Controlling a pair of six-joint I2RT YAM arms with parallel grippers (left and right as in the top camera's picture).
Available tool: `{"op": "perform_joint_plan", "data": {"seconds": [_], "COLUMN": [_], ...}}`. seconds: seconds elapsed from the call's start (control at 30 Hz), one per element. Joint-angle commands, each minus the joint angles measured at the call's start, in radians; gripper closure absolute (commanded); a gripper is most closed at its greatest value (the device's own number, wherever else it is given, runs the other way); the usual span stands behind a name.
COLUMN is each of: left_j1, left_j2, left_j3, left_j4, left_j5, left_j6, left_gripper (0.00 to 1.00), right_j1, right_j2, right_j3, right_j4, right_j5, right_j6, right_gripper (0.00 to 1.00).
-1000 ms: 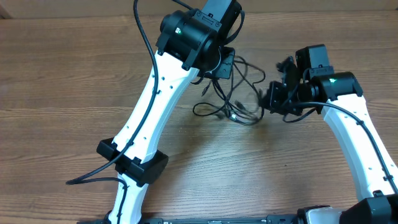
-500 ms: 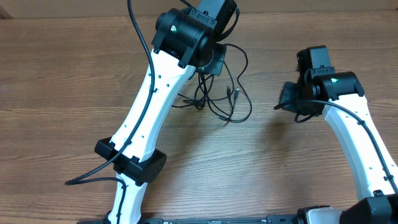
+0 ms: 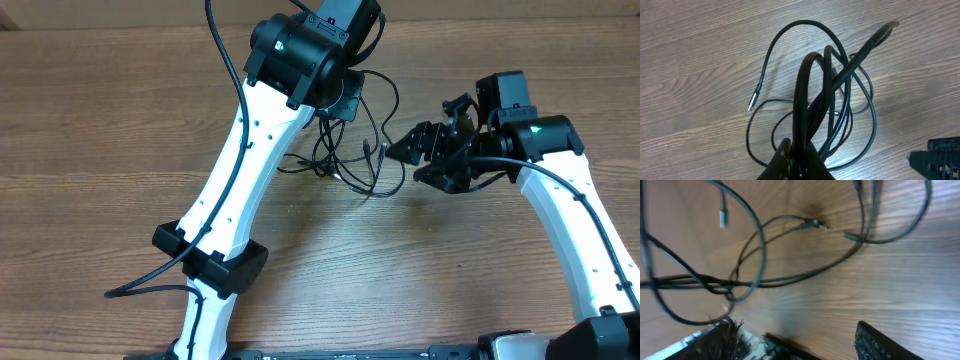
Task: Untangle cables
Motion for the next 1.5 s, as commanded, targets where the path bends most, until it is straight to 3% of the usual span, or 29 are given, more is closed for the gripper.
{"op": "perform_joint_plan", "data": {"seconds": [0.0, 0.37, 0.47, 0.53, 0.9, 1.1, 1.47], "left_j1": [-0.007, -0.008, -0.013, -0.021, -0.04, -0.04, -0.039], "left_j2": [-0.04, -0.04, -0.04, -0.04, -0.04, -0.04, -0.04], "left_j3": [0.005, 0.005, 0.005, 0.005, 0.005, 0.005, 0.005], "left_j4": [0.002, 0.002, 0.002, 0.002, 0.002, 0.002, 0.002], "left_j5": [-0.001, 0.071, 0.082, 0.082, 0.082, 0.081, 0.07], "left_j6": [0.018, 0.018, 0.018, 0.018, 0.018, 0.019, 0.053], "left_gripper": [0.96, 0.96, 0.96, 0.96, 0.96, 0.96, 0.96], "right_j1": [0.01, 0.112, 0.134, 0.146, 0.218, 0.225, 0.14], "right_j2": [-0.003, -0.003, -0.003, -0.003, -0.003, -0.003, -0.003], "right_j3": [-0.04, -0.117, -0.117, -0.117, -0.117, -0.117, -0.117], "right_j4": [0.051, 0.308, 0.362, 0.368, 0.367, 0.328, 0.093], "right_j5": [-0.053, -0.062, -0.011, 0.035, 0.184, 0.247, 0.666], "right_j6": [0.13, 0.252, 0.309, 0.354, 0.425, 0.423, 0.26], "right_gripper": [0.27, 0.28, 0.38, 0.51, 0.71, 0.96, 0.96]}}
